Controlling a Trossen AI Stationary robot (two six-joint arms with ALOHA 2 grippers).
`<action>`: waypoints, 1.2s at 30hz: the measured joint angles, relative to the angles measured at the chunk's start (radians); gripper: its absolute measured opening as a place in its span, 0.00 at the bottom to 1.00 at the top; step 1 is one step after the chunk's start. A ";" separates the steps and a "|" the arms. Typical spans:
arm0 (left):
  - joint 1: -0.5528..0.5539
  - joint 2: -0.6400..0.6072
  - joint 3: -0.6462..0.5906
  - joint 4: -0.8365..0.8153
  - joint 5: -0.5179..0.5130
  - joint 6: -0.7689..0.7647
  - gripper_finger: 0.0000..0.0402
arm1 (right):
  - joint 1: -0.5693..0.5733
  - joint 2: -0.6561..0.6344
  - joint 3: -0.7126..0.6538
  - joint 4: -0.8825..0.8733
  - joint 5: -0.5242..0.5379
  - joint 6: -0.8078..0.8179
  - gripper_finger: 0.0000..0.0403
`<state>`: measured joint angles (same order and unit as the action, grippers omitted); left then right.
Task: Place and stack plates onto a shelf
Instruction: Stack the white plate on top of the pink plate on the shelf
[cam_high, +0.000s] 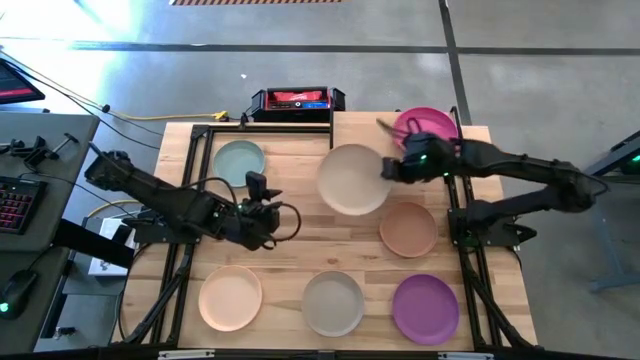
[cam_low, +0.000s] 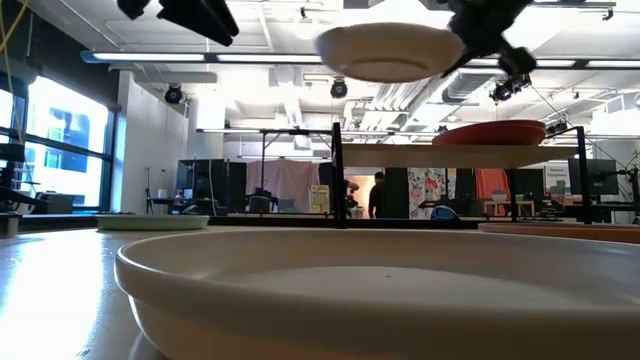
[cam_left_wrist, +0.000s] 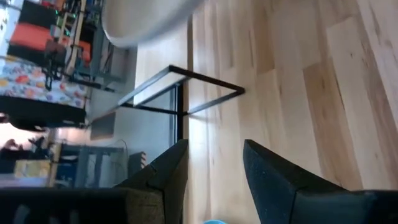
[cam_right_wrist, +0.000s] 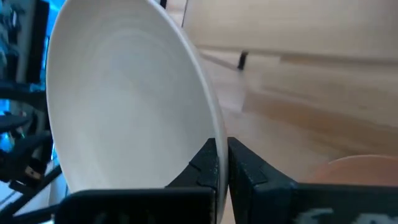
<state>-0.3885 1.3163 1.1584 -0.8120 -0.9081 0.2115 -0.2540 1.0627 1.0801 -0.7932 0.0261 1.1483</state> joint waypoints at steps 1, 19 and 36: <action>0.007 0.000 0.000 0.000 0.007 -0.010 0.36 | -0.020 -0.027 0.000 -0.021 0.000 -0.005 0.00; 0.103 0.000 0.000 0.106 0.064 -0.045 0.36 | -0.513 -0.341 0.000 -0.344 0.005 -0.159 0.00; 0.103 0.000 0.000 0.122 0.098 -0.053 0.36 | -0.808 -0.304 0.000 -0.355 0.005 -0.089 0.00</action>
<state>-0.2855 1.3163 1.1584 -0.6899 -0.8101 0.1585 -1.0616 0.7591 1.0798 -1.1485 0.0307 1.0595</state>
